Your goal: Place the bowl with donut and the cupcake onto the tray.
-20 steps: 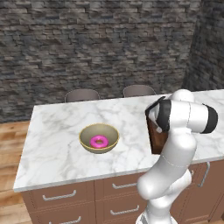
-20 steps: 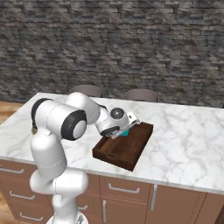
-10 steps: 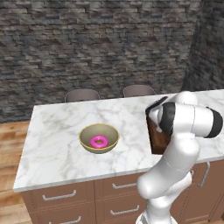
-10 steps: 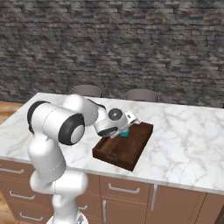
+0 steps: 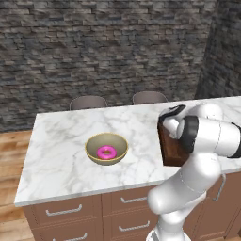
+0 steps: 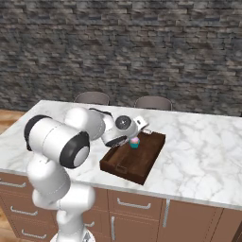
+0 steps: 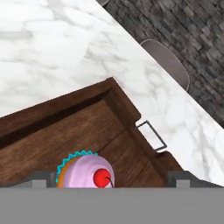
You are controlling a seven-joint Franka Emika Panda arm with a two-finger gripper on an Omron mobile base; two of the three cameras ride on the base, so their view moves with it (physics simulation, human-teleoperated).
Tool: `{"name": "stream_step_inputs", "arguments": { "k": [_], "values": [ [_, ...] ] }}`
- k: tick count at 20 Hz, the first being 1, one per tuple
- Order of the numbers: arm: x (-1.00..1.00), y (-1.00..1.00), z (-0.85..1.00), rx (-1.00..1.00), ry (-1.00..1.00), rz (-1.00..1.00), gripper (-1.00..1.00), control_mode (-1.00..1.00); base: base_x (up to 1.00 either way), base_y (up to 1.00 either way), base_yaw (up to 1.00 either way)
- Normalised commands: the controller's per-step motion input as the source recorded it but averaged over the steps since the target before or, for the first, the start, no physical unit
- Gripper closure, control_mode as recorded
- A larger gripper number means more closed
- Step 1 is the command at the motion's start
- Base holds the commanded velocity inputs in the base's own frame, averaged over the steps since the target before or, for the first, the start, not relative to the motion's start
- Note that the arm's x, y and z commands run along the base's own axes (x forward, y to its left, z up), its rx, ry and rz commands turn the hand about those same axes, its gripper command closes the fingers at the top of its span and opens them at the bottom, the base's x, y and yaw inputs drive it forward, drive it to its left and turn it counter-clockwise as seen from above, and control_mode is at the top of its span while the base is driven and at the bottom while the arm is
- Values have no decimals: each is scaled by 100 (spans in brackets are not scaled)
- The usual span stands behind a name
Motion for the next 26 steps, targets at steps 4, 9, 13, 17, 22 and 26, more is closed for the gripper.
{"name": "stream_step_inputs", "arguments": {
  "k": [4,9,13,17,22,26],
  "values": [
    [0,16,58,11,0,0,-100,-100,0,0,0],
    [0,26,55,23,0,-3,-100,-100,0,0,0],
    [0,28,43,24,6,-6,-100,-100,0,0,0],
    [0,32,19,21,15,-8,-100,-100,0,0,0],
    [0,31,0,15,20,-6,-100,-100,0,0,0],
    [0,25,0,10,9,-1,-100,-100,0,0,0]
  ]
}}
